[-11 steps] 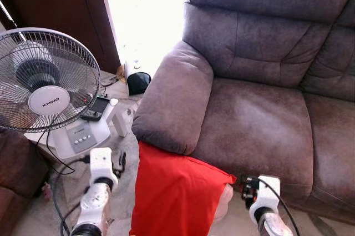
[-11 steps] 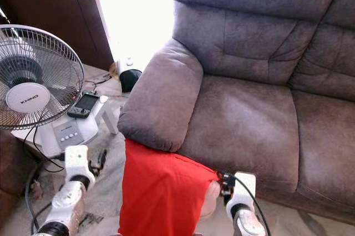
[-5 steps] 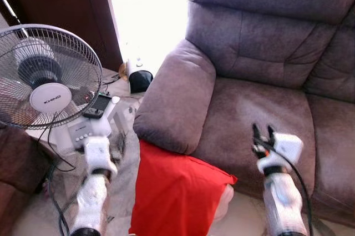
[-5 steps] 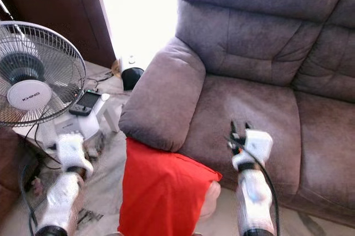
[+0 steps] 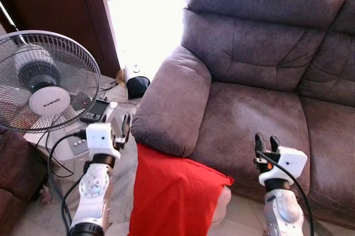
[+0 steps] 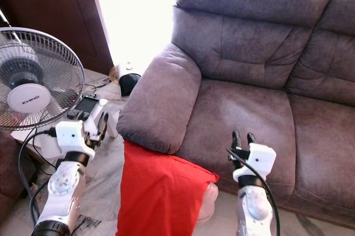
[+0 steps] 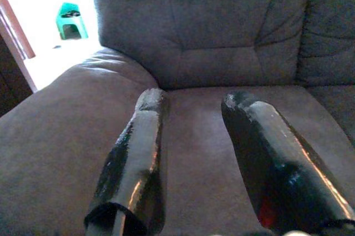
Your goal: Move the pillow to the sofa from floor
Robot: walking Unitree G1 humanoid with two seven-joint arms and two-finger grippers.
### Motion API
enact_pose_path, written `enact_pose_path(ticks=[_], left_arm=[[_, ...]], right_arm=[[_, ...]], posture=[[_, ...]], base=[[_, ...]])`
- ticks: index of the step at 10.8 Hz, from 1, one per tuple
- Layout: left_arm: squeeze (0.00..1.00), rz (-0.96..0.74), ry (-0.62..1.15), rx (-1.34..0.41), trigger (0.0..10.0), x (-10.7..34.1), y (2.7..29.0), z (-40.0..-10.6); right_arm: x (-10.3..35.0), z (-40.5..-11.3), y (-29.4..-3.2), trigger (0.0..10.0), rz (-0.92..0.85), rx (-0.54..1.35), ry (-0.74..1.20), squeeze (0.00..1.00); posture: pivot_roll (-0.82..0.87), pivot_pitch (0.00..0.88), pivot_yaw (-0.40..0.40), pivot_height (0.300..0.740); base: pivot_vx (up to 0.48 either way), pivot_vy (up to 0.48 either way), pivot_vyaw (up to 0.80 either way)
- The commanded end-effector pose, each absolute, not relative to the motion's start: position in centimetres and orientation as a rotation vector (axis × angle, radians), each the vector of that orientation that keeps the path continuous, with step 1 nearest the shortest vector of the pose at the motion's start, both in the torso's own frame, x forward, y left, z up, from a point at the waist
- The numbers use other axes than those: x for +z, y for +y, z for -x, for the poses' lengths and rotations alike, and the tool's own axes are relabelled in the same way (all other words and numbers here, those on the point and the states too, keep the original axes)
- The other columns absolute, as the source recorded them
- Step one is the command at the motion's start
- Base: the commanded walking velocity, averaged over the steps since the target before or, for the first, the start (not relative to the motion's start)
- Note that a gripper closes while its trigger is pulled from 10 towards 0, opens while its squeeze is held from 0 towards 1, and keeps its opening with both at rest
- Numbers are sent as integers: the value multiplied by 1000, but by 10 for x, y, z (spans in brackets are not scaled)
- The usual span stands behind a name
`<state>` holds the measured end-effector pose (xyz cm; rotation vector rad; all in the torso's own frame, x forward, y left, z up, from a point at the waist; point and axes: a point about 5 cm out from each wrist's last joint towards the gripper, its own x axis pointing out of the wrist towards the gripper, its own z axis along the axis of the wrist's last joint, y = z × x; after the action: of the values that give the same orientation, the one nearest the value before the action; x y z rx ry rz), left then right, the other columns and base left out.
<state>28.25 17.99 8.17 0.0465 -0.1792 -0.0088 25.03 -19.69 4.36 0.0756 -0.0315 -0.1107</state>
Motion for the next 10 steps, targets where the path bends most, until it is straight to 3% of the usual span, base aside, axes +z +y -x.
enact_pose_path(ticks=[1, 3, 10], left_arm=[[0, -57, -166, -19, 10000, 82, 178, -280], [0, -55, -150, -13, 10000, 79, 178, -275], [0, -57, -138, -25, 10000, 84, 180, -282]], right_arm=[[54, -259, -191, 10000, -58, -84, -55, 0], [67, -273, -189, 10000, -49, -71, -88, 0], [71, -280, -187, 10000, -34, -63, -74, 0]], posture=[[50, 0, -36, 740], [56, 0, -38, 740], [45, 0, -38, 740]], base=[[0, 0, 0], [0, 0, 0], [0, 0, 0]])
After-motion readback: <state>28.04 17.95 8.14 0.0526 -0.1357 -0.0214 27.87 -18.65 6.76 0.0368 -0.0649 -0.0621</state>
